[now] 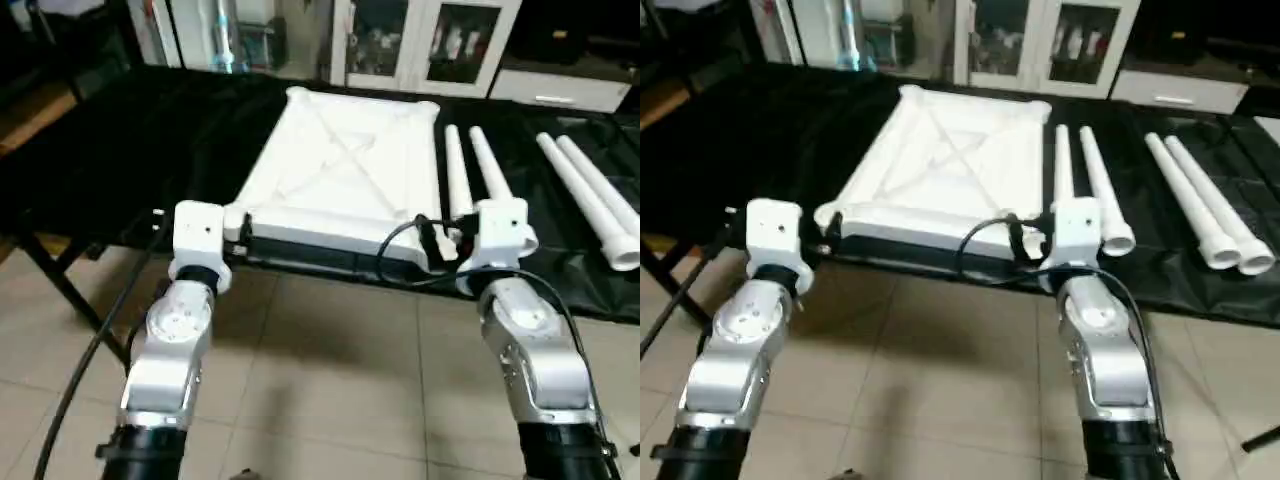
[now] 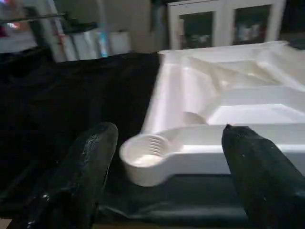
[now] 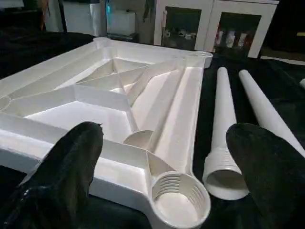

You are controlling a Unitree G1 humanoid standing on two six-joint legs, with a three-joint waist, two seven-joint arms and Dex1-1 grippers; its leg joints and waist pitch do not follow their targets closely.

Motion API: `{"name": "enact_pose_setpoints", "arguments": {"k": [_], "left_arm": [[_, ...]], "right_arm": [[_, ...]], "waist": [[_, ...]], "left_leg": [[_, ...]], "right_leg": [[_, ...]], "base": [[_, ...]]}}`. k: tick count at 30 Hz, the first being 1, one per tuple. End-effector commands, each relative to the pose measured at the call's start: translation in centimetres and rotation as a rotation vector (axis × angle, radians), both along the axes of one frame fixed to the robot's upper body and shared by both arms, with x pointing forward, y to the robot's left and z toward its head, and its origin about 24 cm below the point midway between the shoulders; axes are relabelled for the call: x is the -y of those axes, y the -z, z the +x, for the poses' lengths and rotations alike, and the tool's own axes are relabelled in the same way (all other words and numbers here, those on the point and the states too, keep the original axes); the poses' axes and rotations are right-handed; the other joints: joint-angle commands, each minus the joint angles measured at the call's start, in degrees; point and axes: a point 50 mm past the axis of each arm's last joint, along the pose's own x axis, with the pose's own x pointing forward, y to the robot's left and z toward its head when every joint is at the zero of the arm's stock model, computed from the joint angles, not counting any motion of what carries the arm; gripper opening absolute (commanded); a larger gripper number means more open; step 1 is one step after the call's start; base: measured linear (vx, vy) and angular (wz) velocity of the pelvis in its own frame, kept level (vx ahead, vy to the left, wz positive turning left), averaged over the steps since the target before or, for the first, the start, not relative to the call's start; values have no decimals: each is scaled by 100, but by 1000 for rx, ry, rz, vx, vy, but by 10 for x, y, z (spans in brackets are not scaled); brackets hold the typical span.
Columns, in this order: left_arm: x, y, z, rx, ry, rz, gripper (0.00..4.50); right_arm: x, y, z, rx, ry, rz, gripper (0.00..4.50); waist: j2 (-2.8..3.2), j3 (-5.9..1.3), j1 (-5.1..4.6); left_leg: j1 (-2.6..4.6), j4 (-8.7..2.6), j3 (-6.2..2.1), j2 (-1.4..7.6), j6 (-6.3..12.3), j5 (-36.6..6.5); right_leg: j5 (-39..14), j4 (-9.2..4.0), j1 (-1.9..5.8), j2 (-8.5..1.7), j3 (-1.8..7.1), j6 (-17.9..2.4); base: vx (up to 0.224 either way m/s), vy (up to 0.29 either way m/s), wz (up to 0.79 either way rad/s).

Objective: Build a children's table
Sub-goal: Move to table

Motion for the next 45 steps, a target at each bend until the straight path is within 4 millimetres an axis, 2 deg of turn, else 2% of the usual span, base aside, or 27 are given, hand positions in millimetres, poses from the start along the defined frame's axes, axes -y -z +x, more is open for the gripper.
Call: {"name": "enact_pose_setpoints", "arguments": {"k": [1,7,8,11,12,13,15,16,17,18,20,21,22,25,27,28,30,32,33,35,37,38,39,40,43,44,45], "left_arm": [[4,-4,-1,18,27,-8,390],[2,-3,-1,15,30,-23,390],[3,-2,-2,13,38,-14,390],[4,-3,-4,14,42,-12,390],[4,-3,-4,15,41,-13,390],[4,-3,-4,15,40,-13,390],[4,-2,-4,13,36,-13,390],[4,-2,-5,13,34,-11,390],[3,-2,-5,15,31,-5,390],[2,-3,-6,17,25,3,390],[0,-3,-6,18,20,6,390],[0,-3,-6,18,18,8,390],[-1,-3,-6,17,18,9,390],[-1,-4,-6,16,22,11,390],[0,-4,-6,17,26,12,390],[1,-4,-5,16,31,15,390],[2,-4,-4,14,37,21,390],[2,-4,-4,13,40,25,390],[2,-4,-4,14,42,27,390],[2,-5,-3,14,44,29,390],[2,-5,-2,13,52,32,390],[3,-5,-2,12,60,34,390],[3,-5,-2,12,61,34,390],[5,-5,-1,9,73,36,390],[11,-2,-1,-2,122,48,390],[13,-2,-1,-3,137,47,390],[17,-1,-2,-3,179,44,390]], "right_arm": [[4,1,1,-6,6,6,450],[0,4,4,-34,-8,8,450],[0,3,4,-33,-11,10,450],[0,3,4,-32,-14,10,450],[-1,3,5,-30,-14,9,450],[-1,2,5,-29,-15,9,450],[-1,2,7,-21,-13,11,450],[-1,1,8,-18,-16,11,450],[-2,1,9,-16,-21,10,450],[-2,0,10,-16,-30,7,450],[-3,0,11,-16,-33,6,450],[-3,0,11,-14,-34,5,450],[-3,-1,11,-11,-35,4,450],[-3,-2,11,-6,-36,1,450],[-3,-1,11,-5,-34,-2,450],[-2,0,10,-7,-34,-7,450],[-2,1,9,-11,-42,-19,450],[-3,1,8,-11,-62,-35,450],[-5,1,7,-11,-78,-63,450],[-8,1,6,-11,-100,-93,450],[-9,2,4,-7,-84,-67,450],[-8,2,4,-6,-67,-45,450],[-7,2,4,-6,-65,-43,450],[-4,2,4,-9,-34,-15,450],[1,3,3,-18,0,-28,450],[2,3,3,-19,-3,-27,450],[2,3,2,-19,-13,-22,450]], "waist": [[2,-258,-69],[-25,-161,-333],[51,-188,-377],[-40,-211,-478],[-107,-239,-472],[-222,-330,-318],[-322,-446,36],[-412,-466,-19],[-412,-466,-19],[-256,-403,-100],[124,-348,-169],[322,-179,-500],[200,-425,-456],[68,-392,-474],[-65,-370,-488],[-405,-273,-309],[-432,-368,-8],[-331,-336,22],[-328,-296,36],[1,-323,-43],[328,-399,-378],[341,-504,-519],[255,-509,-542],[162,-507,-507],[20,-418,-386],[-116,-325,-342],[-352,-265,-175]], "left_leg": [[306,-539,-201,387,-90,-2576],[576,-679,-260,348,-3,-3857],[966,-652,-125,435,-157,-3878],[1154,-875,-143,704,-278,-3746],[1063,-836,10,555,-234,-3213],[667,-499,304,15,-248,-2367],[-293,611,-177,-225,313,-1066],[-743,784,-407,-177,546,-378],[-743,784,-407,-177,546,-378],[-601,398,-457,-105,580,562],[-185,-301,-437,20,961,1248],[96,-743,-1055,587,965,-1430],[556,-683,-1378,822,1636,-2353],[574,-497,-1044,612,2605,-1335],[479,-536,-878,543,2677,-1122],[-48,-251,-273,-109,1780,-1956],[-446,632,-335,-283,1118,-837],[-622,575,-427,-238,840,-227],[-719,400,-403,-211,1084,127],[-420,-48,-426,2,1376,384],[336,-398,-1182,105,2418,-158],[848,-321,-1706,302,3273,-95],[802,-252,-1923,327,3702,934],[780,-199,-1485,527,3109,1367],[401,-452,-1119,311,2660,1047],[316,-444,-906,22,2315,-208],[34,78,-534,-441,1598,-1241]], "right_leg": [[-2933,-681,86,-611,366,-231],[-3195,-805,297,-515,161,-191],[-3223,-826,53,-387,263,-253],[-1801,-300,-63,-373,180,-588],[-1396,-317,34,-451,284,-827],[-1231,-427,549,-454,709,-1164],[-1483,-673,1429,-1140,1636,-1724],[37,-481,1445,-1066,1322,-1650],[37,-481,1445,-1066,1322,-1650],[314,-554,1021,-716,709,-1552],[-752,-630,826,-166,161,-846],[-1494,298,427,104,-94,-328],[-1489,669,89,26,119,-23],[-390,750,-297,-112,264,566],[-46,585,-309,-205,337,525],[-522,-417,121,-634,785,317],[-2466,-689,791,-1186,1275,89],[-1896,-610,887,-991,1071,-318],[-1592,-690,981,-954,606,-667],[-1736,-835,933,-854,111,-688],[-1475,-59,543,46,-395,-252],[-1579,492,27,116,-150,-88],[-1413,746,-256,47,57,213],[-819,809,-445,-117,261,615],[77,624,-366,-169,416,706],[306,77,-241,-318,571,339],[-1536,-650,146,-874,1124,463]], "base": [[0,0,0],[14,4,-2],[107,16,-35],[129,2,-59],[144,-15,-79],[188,-47,-82],[233,-32,-58],[209,4,-31],[185,-2,-17],[185,-2,-17],[195,48,-13],[194,83,-20],[206,68,-19],[169,10,4],[181,-31,1],[100,-104,6],[120,-105,6],[152,-48,-3],[146,-29,-2],[177,75,37],[225,102,47],[213,58,58],[213,58,58],[142,48,46],[96,21,15],[55,-62,13],[55,-62,13]]}}
